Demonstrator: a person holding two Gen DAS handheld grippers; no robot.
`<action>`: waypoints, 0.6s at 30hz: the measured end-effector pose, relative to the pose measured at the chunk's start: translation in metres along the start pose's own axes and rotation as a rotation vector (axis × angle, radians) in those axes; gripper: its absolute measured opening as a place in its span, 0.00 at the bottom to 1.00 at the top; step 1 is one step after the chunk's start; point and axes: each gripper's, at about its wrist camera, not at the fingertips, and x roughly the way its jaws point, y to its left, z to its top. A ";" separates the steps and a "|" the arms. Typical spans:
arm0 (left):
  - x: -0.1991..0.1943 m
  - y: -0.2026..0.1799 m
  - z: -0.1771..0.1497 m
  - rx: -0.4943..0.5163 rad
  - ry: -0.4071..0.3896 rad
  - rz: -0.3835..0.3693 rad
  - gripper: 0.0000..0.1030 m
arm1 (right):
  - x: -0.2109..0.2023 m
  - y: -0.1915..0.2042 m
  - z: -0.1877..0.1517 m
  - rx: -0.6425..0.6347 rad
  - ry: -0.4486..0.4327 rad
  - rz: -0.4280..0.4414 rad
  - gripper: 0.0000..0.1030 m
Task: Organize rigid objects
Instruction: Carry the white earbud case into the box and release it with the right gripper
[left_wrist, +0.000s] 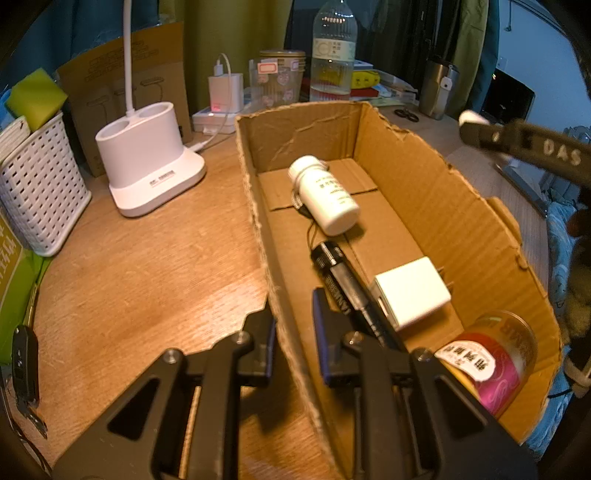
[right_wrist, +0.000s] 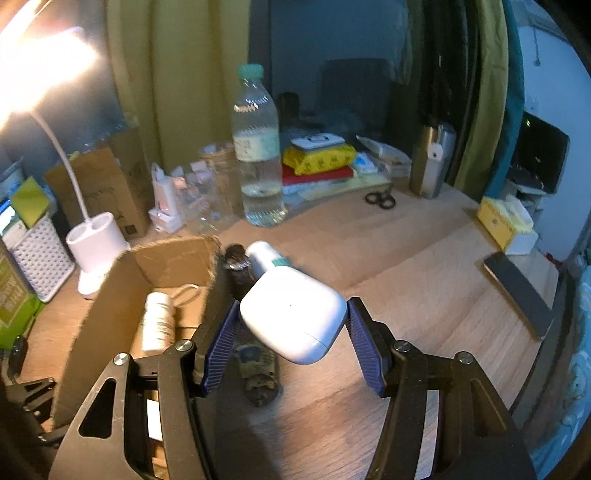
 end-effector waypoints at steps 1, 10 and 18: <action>0.000 0.000 0.000 0.000 0.000 0.000 0.18 | -0.002 0.002 0.001 -0.004 -0.005 0.004 0.61; 0.001 0.000 0.000 0.000 0.000 0.000 0.18 | -0.027 0.031 0.006 -0.080 -0.052 0.042 0.61; 0.000 0.000 0.000 0.000 0.000 0.000 0.18 | -0.035 0.057 0.005 -0.144 -0.062 0.113 0.61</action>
